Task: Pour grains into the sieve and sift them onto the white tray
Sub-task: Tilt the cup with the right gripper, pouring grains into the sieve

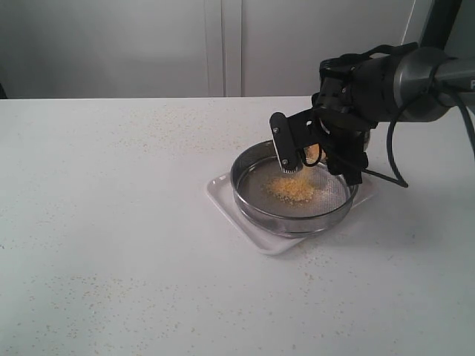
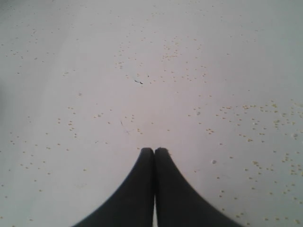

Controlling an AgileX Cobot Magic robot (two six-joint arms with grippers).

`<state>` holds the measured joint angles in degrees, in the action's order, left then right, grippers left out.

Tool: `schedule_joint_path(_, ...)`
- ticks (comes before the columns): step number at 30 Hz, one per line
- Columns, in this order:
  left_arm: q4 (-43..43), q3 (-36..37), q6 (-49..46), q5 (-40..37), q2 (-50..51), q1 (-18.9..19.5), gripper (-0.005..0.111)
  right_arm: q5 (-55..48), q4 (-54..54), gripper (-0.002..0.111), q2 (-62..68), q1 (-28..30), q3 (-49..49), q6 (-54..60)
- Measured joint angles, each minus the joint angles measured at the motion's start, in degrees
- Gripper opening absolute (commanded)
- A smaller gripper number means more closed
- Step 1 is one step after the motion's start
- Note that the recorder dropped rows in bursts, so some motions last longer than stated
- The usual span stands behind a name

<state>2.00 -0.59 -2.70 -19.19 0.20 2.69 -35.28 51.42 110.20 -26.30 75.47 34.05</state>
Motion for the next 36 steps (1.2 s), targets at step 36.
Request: schedule_joint_path(36, 0.00, 0.00, 0.00, 0.00, 0.00, 0.00, 0.000, 4.82, 5.86, 0.000, 0.00, 0.00, 0.00, 0.00)
